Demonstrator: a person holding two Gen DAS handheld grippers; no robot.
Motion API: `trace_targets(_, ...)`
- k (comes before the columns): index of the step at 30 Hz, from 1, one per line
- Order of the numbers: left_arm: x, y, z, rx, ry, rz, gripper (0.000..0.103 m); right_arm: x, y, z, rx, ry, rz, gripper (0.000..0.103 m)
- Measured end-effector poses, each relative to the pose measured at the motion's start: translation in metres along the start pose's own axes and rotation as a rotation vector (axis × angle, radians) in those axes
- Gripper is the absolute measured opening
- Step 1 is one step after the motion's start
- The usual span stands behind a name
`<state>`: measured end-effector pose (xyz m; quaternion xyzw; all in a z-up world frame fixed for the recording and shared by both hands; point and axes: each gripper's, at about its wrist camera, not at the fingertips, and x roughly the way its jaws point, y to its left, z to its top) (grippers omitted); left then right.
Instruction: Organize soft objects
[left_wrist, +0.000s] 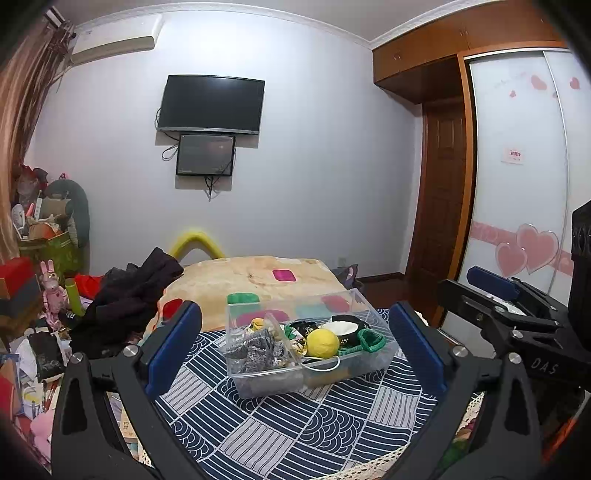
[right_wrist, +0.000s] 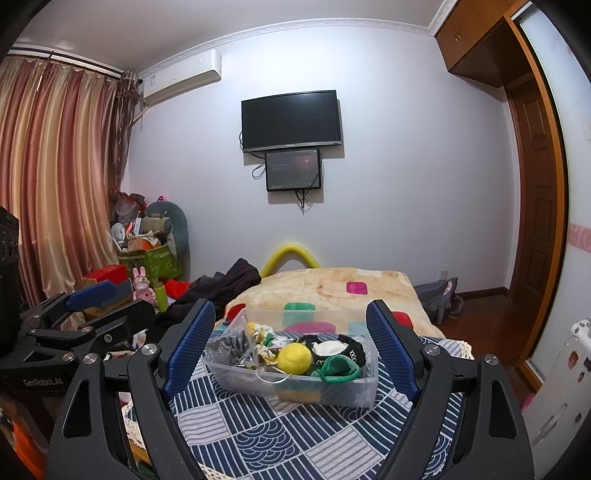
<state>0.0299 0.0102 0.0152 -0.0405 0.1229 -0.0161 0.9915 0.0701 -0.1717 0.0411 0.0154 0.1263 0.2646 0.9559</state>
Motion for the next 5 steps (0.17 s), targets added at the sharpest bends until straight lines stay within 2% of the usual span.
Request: trace_targets(5,-0.0008,-0.0003,-0.0002,0.001,0.003,-0.003,0.103,0.0005,-0.002,-0.0006,0.001,0.002,0.0,0.082)
